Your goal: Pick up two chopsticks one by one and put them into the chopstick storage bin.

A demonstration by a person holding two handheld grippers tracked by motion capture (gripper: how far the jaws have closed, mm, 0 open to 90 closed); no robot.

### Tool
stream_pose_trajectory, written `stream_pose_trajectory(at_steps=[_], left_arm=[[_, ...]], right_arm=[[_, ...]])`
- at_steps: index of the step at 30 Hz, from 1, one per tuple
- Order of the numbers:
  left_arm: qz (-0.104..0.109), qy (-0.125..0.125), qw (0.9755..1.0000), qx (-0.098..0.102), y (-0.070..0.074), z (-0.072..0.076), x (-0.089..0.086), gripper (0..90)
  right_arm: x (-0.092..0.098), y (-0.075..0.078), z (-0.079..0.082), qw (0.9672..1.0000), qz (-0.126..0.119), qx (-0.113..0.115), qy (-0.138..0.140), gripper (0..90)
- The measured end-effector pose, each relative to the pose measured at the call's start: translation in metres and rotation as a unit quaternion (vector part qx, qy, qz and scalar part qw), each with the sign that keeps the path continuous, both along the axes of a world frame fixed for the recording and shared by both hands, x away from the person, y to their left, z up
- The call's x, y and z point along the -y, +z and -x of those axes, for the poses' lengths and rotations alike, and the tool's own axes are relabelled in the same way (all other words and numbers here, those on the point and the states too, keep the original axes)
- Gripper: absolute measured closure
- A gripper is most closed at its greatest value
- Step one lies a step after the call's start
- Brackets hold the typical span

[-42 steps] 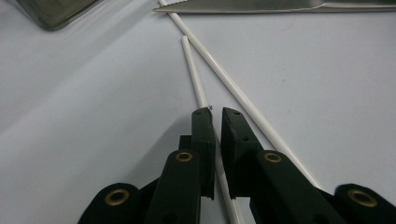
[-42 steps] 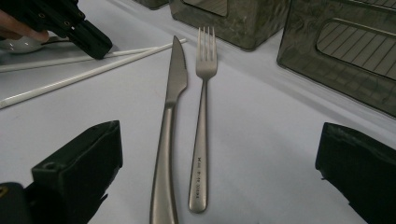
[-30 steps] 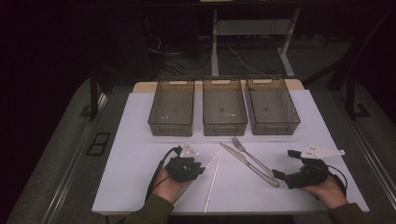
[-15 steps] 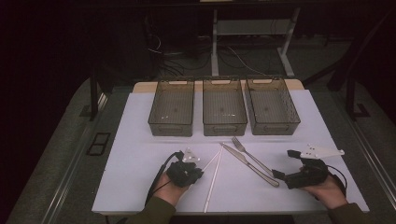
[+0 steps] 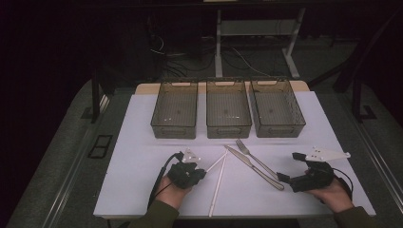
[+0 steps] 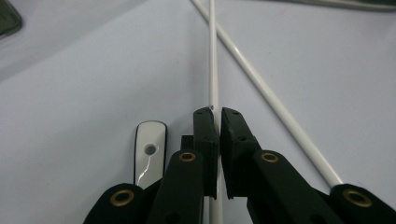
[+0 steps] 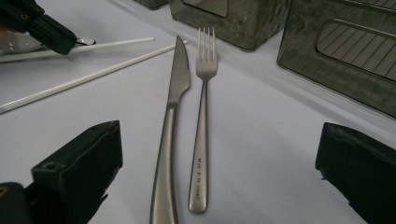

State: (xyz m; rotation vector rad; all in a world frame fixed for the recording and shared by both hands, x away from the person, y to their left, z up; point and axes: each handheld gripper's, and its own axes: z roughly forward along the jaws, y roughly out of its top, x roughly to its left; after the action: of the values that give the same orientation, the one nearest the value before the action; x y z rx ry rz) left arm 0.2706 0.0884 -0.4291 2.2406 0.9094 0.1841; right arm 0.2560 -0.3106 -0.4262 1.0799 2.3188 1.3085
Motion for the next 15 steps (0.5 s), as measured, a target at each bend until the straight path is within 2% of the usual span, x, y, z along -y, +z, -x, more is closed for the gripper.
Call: stream_pose_trajectory(at_steps=[7, 15], left_arm=[[0.041, 0.0, 0.9991, 0.012, 0.008, -0.006, 0.0, 85.0], [0.085, -0.009, 0.996, 0.026, 0.016, -0.017, 0.002, 85.0]], right_arm=[[0.0, 0.0, 0.0, 1.0, 0.001, 0.0, 0.001, 0.5], [0.0, 0.0, -0.001, 1.0, 0.0, 0.0, 0.001, 0.5]])
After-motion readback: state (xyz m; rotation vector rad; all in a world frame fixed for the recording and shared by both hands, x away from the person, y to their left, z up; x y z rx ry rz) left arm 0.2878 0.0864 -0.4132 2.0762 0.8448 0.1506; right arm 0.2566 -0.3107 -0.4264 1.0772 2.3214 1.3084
